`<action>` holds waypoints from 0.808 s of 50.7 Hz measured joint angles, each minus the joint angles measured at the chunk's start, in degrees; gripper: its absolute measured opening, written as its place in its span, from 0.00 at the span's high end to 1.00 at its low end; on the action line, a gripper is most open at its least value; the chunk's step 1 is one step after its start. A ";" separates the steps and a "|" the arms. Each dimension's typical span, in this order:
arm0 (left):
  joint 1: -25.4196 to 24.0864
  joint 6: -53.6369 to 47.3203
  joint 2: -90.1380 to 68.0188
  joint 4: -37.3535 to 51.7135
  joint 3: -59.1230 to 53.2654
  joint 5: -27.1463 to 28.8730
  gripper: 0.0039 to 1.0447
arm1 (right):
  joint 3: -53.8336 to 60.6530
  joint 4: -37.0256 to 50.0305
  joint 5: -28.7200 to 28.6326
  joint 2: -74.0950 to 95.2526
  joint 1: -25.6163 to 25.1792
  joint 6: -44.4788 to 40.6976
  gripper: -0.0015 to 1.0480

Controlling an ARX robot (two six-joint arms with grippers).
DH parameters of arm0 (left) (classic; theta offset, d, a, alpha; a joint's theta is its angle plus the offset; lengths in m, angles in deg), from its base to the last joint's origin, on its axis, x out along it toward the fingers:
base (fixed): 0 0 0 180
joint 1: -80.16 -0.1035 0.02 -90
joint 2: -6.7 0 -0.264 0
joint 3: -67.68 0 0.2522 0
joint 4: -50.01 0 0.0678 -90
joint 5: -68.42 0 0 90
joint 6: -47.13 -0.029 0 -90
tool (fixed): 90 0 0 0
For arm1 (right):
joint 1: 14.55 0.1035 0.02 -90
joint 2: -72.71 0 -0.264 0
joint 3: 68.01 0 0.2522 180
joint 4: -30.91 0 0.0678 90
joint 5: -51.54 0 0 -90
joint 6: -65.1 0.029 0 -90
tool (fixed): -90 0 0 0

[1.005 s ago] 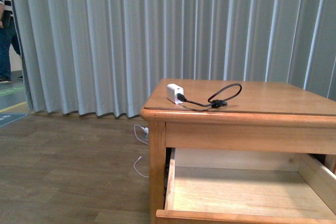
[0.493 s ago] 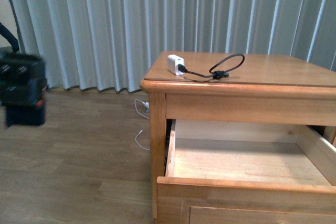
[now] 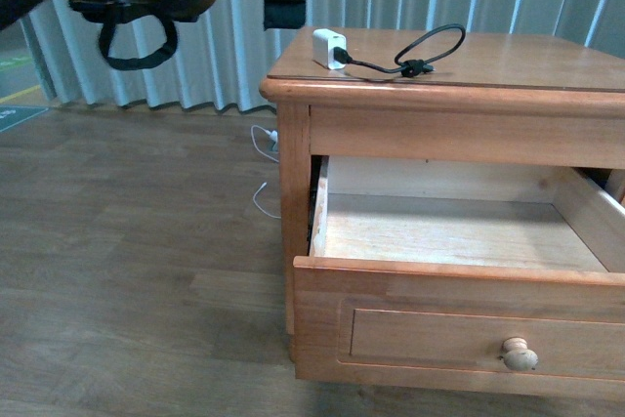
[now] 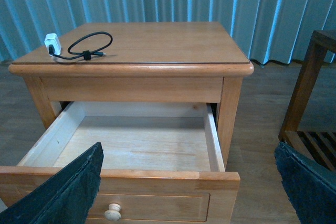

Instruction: Put charger into drawer

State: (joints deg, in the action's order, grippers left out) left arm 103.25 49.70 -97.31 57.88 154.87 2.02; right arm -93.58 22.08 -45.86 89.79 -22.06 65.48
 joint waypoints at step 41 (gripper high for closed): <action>3.78 7.76 -37.48 -21.55 52.81 2.89 0.05 | 0.00 0.00 0.00 0.00 0.00 -0.02 0.08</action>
State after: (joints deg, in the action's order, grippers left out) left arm 107.03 57.46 -134.79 36.33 207.68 4.90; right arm -93.58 22.08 -45.86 89.79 -22.06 65.46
